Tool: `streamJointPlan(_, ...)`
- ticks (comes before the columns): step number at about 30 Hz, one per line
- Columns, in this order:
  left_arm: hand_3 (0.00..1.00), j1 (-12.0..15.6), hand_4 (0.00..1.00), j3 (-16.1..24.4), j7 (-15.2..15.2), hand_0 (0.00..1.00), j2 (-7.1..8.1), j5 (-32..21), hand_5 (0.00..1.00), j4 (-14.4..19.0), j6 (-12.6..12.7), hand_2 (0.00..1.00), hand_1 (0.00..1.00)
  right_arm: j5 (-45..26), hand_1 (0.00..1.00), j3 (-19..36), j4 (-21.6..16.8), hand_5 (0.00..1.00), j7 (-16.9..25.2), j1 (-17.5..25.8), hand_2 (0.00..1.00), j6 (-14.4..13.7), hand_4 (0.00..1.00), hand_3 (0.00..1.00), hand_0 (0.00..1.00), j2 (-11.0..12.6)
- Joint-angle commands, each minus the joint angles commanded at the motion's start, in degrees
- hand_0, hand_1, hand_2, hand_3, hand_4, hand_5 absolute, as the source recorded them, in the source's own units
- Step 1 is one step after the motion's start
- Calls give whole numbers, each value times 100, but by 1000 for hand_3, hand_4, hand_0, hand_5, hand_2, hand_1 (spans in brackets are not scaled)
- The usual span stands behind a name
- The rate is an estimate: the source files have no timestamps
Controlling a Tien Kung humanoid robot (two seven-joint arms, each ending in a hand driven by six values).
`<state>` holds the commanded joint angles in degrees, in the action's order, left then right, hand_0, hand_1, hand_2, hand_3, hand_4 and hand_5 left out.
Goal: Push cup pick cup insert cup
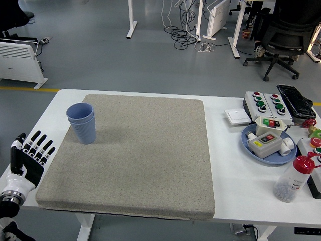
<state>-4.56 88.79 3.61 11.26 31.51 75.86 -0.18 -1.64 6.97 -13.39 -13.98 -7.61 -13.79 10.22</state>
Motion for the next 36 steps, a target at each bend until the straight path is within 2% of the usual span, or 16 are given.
streamJointPlan(36,917,-65,555,98,15,922,-9,-13,998,-96,23,952,917,-169,609,-104,3,505,50,-85,636,2,108,590,688,-5)
